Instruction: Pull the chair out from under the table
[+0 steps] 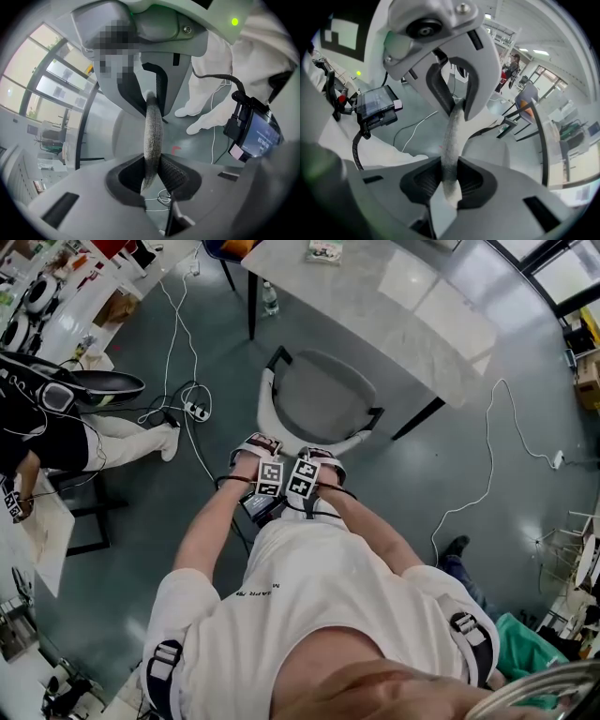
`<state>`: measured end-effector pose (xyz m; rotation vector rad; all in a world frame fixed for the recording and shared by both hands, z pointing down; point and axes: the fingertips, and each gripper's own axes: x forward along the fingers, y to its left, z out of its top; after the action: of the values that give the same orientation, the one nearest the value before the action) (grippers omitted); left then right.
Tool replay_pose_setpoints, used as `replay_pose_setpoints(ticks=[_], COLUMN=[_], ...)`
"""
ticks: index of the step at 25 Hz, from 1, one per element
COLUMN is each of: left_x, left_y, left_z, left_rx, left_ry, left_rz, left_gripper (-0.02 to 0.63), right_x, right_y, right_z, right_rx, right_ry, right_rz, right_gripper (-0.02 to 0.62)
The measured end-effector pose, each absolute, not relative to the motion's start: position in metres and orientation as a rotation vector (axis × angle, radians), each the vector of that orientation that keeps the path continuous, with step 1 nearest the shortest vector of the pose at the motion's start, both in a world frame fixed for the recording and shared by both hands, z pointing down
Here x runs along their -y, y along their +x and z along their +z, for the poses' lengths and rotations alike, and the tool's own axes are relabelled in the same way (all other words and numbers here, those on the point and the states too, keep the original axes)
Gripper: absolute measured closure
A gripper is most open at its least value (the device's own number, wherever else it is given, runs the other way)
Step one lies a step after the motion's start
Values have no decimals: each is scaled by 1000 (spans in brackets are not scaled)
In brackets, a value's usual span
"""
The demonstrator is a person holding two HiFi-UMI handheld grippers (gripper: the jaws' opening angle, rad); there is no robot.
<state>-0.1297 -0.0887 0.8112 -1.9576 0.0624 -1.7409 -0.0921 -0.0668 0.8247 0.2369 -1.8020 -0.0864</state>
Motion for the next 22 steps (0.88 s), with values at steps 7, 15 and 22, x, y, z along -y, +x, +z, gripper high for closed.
replay_pose_setpoints(ticks=[7, 15, 22], left_x=[88, 89, 81], left_y=[-130, -133, -123], left_z=[809, 802, 760], left_rx=[-37, -82, -91], left_ry=[-1972, -2097, -2369], left_rz=[-1759, -1815, -1833], left_gripper=[528, 518, 518], right_x=[66, 70, 74], right_y=[-92, -100, -98], right_z=[822, 805, 752], right_rx=[1812, 1865, 1992], right_ry=[227, 196, 183], right_rz=[-53, 20, 140], right_gripper=[506, 482, 482])
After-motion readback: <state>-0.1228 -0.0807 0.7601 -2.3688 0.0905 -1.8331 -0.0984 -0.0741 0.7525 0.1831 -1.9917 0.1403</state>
